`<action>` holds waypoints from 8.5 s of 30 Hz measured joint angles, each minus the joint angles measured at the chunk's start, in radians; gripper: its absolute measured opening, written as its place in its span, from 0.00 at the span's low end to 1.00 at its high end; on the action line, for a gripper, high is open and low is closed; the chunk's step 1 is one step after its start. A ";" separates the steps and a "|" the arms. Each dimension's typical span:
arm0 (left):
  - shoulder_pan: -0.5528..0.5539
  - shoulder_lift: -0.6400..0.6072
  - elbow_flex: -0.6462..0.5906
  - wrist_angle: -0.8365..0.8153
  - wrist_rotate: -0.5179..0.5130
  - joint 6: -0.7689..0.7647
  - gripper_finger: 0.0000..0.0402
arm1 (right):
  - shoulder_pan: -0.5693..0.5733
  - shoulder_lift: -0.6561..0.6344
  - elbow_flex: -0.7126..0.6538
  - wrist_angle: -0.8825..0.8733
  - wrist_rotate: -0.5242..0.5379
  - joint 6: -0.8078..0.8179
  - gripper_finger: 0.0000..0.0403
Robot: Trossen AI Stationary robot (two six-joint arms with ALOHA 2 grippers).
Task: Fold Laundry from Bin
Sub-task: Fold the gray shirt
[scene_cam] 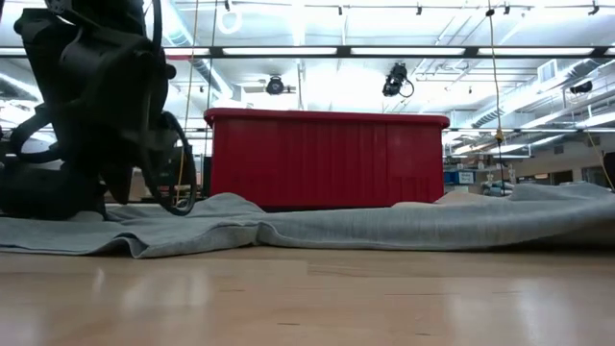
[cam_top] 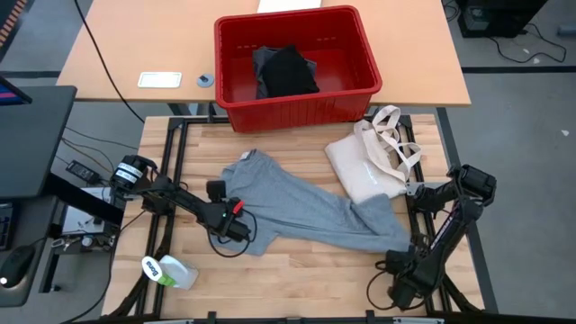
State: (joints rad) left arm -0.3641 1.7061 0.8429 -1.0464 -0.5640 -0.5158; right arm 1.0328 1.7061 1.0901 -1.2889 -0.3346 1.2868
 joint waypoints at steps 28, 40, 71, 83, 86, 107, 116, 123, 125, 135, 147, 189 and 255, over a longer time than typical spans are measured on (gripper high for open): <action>0.001 0.000 0.000 0.055 -0.006 0.007 0.57 | 0.053 -0.001 -0.109 0.062 0.351 0.024 0.52; 0.001 0.000 0.000 0.064 -0.006 0.007 0.57 | 0.051 0.000 -0.172 0.176 0.392 -0.108 0.42; 0.001 0.000 0.001 0.067 -0.006 0.006 0.57 | 0.071 0.000 0.088 -0.038 0.197 0.045 0.15; 0.002 0.000 0.001 0.067 -0.006 0.000 0.57 | 0.029 -0.001 0.081 -0.208 0.370 0.042 0.41; 0.002 0.000 0.001 0.055 -0.003 -0.015 0.57 | -0.035 -0.032 0.028 -0.191 0.428 0.034 0.40; 0.000 0.000 0.001 -0.303 0.009 -0.172 0.57 | -0.491 -0.546 -0.532 0.386 0.578 -0.263 0.48; 0.000 0.000 0.001 -0.269 0.009 -0.161 0.57 | -0.555 -0.497 -0.573 0.412 0.536 -0.287 0.30; 0.000 0.000 0.001 -0.237 0.009 -0.168 0.57 | -0.505 -0.507 -0.563 0.420 0.342 -0.150 0.04; 0.000 0.000 0.001 -0.230 0.010 -0.170 0.57 | -0.473 -0.513 -0.543 0.351 0.266 -0.017 0.04; 0.000 0.000 0.001 -0.212 0.019 -0.170 0.57 | -0.404 -0.515 -0.513 0.270 0.175 0.135 0.13; -0.007 0.000 0.025 -0.258 0.020 -0.130 0.57 | -0.421 -0.516 -0.419 0.165 0.164 0.058 0.48; 0.614 -0.464 -0.085 0.321 0.260 0.101 0.57 | -0.833 -0.525 -0.704 1.586 0.575 -1.065 0.48; 0.640 -0.328 0.041 0.603 0.466 0.457 0.01 | -0.982 -0.026 -0.521 1.930 0.462 -1.264 0.43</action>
State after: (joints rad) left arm 0.2756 1.3785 0.8842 -0.4436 -0.0985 -0.0589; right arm 0.0511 1.6804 0.5692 0.6411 0.1273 0.0226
